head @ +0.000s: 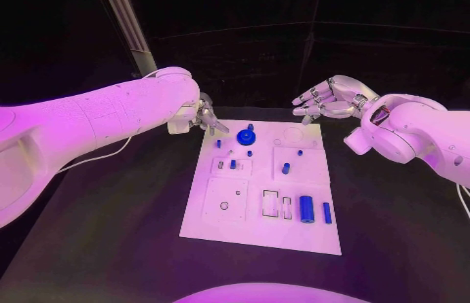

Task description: Assemble the parts on the task board

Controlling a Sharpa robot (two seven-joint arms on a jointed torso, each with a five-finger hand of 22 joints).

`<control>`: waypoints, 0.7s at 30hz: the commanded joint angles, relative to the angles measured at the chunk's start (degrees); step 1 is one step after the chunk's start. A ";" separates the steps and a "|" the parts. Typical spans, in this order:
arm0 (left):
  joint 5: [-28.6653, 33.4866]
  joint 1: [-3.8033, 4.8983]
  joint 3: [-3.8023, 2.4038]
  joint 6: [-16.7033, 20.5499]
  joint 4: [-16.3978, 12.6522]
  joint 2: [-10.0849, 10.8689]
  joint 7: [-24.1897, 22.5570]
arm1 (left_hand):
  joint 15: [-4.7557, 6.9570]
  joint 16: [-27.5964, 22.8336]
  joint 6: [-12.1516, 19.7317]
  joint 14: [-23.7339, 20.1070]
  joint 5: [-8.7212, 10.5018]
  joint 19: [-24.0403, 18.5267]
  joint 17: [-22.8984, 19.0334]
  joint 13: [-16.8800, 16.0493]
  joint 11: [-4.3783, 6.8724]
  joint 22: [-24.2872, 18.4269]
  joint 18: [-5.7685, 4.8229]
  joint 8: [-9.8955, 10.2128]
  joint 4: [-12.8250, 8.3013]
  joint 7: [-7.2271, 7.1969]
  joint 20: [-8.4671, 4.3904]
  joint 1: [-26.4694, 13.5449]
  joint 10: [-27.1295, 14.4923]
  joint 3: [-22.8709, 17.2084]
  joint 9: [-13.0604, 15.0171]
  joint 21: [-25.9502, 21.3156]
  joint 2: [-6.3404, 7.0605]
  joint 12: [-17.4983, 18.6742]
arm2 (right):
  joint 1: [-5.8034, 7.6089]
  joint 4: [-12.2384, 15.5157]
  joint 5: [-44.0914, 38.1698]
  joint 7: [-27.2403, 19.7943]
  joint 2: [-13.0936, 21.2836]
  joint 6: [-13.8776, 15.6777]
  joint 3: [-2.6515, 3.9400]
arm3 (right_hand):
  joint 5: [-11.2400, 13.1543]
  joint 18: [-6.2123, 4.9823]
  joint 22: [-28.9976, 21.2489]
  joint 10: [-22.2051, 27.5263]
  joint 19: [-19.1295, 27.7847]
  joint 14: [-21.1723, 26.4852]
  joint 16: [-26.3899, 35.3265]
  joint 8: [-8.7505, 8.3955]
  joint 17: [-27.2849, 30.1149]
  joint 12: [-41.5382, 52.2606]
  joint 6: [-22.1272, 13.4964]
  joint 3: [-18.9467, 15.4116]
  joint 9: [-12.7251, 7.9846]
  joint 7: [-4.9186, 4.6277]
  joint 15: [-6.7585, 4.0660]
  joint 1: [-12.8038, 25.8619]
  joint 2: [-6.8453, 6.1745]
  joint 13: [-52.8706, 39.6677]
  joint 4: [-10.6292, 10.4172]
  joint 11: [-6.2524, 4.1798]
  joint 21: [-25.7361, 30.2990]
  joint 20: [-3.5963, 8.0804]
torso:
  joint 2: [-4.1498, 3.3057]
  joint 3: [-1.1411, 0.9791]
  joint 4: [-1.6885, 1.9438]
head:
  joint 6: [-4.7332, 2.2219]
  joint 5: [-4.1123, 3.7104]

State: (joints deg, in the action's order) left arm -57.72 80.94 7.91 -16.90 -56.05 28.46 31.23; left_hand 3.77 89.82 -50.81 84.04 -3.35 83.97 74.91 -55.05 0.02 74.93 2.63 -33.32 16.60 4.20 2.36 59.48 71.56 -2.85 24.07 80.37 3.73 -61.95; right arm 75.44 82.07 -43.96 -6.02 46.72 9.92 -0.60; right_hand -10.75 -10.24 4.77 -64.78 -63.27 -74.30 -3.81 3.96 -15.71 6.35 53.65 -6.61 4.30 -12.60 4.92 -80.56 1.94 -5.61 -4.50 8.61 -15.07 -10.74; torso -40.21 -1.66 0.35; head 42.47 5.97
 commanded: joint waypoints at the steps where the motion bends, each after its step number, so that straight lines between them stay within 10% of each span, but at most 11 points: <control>1: -1.69 -0.18 -0.02 -1.73 0.52 -0.35 -1.35 | -0.03 0.18 -0.49 5.96 0.21 1.12 15.09 -0.17 0.07 1.75 0.33 -0.40 -0.04 -0.09 0.11 -0.37 0.43 0.36 -0.09 0.39 -0.04 -0.35 | 0.09 -0.03 -0.03 -0.42 -0.14 -0.47 0.04 | -0.19 -0.25 -0.07 0.44 -0.04 0.28 0.24 -0.20 0.07 0.05 -0.48 -0.41 -0.07 0.00 -0.02 0.58 0.05 0.06 0.02 -0.08 0.31 -0.23 | 0.04 -0.07 0.05 | 0.08 -0.02; 21: -1.79 -1.15 0.60 -3.60 1.28 -1.34 -1.60 | 0.18 0.18 -1.24 5.96 0.13 1.24 15.09 -0.22 0.32 2.09 0.28 -0.72 -1.07 -0.36 -0.10 4.37 0.71 0.98 -0.57 0.49 -2.27 -0.75 | 0.08 -0.15 -0.03 -0.44 -0.37 -0.57 0.04 | -0.27 -0.26 -0.12 0.49 -0.06 0.30 0.22 -0.18 0.12 0.10 -0.50 -0.37 -0.06 0.00 -0.02 0.50 0.15 0.11 0.08 -0.08 0.39 -0.25 | 0.06 -0.08 0.08 | 0.24 -0.03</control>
State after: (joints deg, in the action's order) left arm -59.01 79.75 8.48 -19.28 -54.80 27.23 30.22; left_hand 3.77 89.82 -51.72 84.04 -3.35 83.97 74.91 -55.22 0.42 74.93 2.64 -33.77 15.95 3.89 2.35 63.27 71.97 -1.91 23.56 80.60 1.46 -62.51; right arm 75.43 81.88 -43.96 -6.04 46.43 9.73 -0.60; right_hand -10.81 -10.24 4.72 -64.78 -63.27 -74.30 -3.81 3.96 -15.66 6.35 53.65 -6.61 4.31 -12.60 4.92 -80.43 2.06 -5.57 -4.50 8.61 -15.08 -10.73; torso -40.14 -1.76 0.40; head 42.73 5.95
